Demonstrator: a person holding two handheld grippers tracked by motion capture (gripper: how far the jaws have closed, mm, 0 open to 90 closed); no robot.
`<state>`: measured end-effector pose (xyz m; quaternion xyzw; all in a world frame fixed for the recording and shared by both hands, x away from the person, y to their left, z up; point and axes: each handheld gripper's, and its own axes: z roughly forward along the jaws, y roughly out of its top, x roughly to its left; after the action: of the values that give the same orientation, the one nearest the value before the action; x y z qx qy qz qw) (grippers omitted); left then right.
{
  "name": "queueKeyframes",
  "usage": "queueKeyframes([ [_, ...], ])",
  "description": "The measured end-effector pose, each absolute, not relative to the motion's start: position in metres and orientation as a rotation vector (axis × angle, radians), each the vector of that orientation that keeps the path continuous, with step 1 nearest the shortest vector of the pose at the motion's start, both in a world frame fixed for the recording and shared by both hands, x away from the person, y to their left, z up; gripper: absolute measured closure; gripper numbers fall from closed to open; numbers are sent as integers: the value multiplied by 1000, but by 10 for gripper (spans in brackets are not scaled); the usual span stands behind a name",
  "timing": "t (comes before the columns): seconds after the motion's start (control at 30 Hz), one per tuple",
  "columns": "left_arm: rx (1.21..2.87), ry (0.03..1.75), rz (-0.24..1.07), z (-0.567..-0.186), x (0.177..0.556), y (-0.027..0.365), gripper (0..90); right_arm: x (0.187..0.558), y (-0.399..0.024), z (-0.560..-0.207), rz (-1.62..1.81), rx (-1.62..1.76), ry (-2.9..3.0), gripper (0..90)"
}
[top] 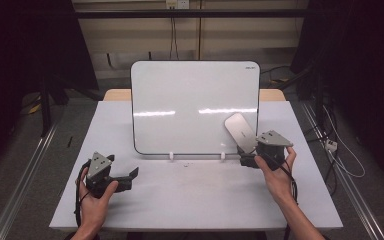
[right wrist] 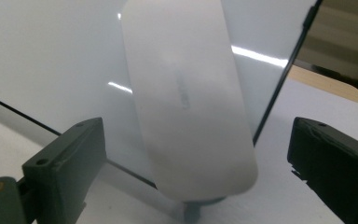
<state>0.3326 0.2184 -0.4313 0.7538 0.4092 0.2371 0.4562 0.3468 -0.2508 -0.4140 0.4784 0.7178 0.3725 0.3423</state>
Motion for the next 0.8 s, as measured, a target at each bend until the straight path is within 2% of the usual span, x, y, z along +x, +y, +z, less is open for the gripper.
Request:
queueKeyframes([
  [0.23, 1853, 1030, 615, -431, 332, 219, 55, 332, -260, -415, 1005, 1270, 1860, 46],
  [0.8, 1841, 1046, 597, -432, 331, 220, 54, 300, -284, -427, 1049, 1318, 1799, 42],
])
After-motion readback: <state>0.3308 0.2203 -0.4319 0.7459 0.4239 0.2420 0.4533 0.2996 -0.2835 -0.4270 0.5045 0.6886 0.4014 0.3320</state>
